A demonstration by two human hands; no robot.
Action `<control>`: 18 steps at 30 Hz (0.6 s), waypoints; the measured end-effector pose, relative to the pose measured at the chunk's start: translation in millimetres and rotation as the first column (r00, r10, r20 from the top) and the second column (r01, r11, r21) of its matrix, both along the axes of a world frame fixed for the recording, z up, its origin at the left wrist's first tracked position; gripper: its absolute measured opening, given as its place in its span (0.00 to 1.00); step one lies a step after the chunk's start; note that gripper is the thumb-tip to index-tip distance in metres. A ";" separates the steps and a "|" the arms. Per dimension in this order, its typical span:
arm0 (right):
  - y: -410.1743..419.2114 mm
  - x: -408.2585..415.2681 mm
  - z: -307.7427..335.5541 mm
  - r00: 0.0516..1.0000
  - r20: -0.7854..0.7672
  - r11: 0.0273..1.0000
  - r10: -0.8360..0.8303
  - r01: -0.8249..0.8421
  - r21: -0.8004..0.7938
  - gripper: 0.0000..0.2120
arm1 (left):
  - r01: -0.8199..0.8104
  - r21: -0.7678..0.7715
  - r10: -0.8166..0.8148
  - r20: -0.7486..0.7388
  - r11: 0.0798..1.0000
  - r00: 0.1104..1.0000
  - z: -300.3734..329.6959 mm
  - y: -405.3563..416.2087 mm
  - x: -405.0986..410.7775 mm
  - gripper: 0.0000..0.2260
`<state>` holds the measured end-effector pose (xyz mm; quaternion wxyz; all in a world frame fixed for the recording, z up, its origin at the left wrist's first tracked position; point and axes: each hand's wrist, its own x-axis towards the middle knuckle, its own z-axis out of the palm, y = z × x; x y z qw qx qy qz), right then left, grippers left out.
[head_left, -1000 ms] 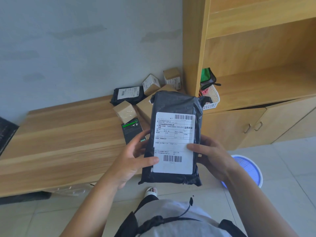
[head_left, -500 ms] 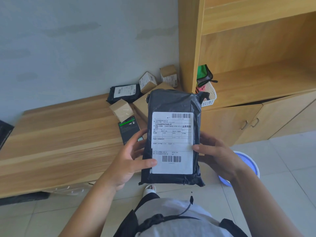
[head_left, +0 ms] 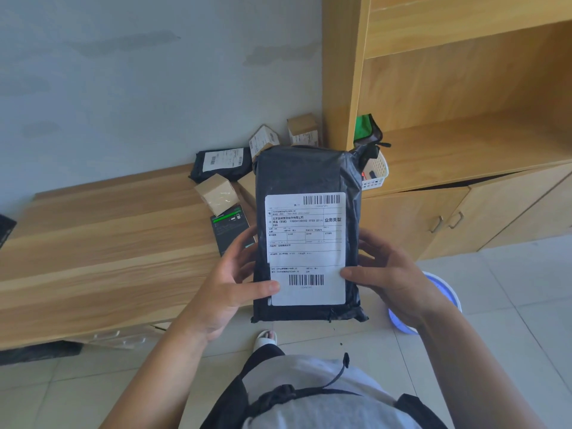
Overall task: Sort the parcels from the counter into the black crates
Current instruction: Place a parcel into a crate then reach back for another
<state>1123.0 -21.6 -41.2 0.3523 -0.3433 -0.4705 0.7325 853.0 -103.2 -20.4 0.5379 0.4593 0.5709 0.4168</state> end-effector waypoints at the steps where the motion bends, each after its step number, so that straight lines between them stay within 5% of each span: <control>1: -0.3 -1.3 0.0 1.000 0.002 1.000 0.004 -0.004 0.002 0.32 | -0.006 -0.002 0.006 -0.007 1.000 1.000 0.0 -1.8 -1.1 0.43; 18: -10.5 -26.2 2.0 0.991 -0.016 0.991 0.132 -0.132 0.021 0.34 | -0.026 -0.007 0.025 -0.058 1.000 0.998 5.9 -42.8 -15.8 0.43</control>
